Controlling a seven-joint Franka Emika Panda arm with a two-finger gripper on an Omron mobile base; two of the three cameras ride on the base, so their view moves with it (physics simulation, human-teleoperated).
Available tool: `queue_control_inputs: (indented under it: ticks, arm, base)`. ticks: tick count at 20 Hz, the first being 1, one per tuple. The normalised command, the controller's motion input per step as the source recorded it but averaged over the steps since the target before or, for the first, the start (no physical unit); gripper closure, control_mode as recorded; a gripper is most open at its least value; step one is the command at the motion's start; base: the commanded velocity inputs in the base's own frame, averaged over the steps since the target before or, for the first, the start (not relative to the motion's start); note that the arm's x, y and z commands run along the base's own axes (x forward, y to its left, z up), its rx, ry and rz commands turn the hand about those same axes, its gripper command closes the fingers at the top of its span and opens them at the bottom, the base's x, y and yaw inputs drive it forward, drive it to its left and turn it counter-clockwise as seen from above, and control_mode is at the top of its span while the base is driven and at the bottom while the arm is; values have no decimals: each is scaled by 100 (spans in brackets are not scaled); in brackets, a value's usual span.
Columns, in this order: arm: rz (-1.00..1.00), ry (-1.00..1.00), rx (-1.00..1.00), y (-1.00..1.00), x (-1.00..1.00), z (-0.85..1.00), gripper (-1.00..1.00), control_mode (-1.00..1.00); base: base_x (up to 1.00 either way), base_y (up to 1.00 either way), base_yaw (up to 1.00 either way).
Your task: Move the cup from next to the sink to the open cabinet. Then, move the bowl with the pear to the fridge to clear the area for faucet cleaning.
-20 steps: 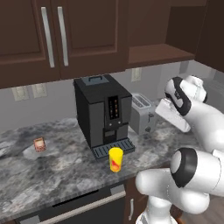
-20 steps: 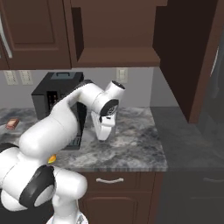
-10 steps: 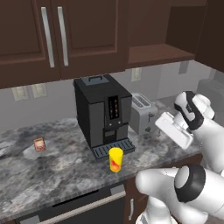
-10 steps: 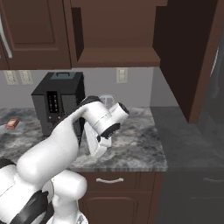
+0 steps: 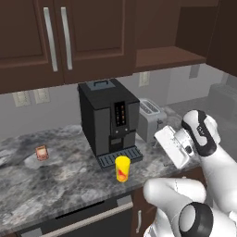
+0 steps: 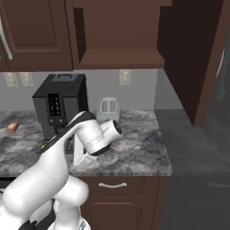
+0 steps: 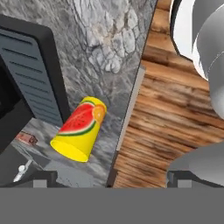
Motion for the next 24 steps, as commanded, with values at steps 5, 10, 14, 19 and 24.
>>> queue_control_inputs:
  ticks: [5, 10, 14, 19, 24]
  arm:
    - [0, 26, 6, 0, 23, 0, -100, -100]
    - [0, 33, 1, 2, 1, -2, -100, -100]
    - [0, 17, 0, 9, -1, -17, -100, -100]
    - [0, -2, 0, 18, -14, -25, -100, -100]
    - [0, -3, 0, 16, 4, -13, -100, -100]
  base:
    - [0, 0, 0]
    - [0, 0, 0]
    - [0, 0, 0]
    - [0, 0, 0]
    - [0, 0, 0]
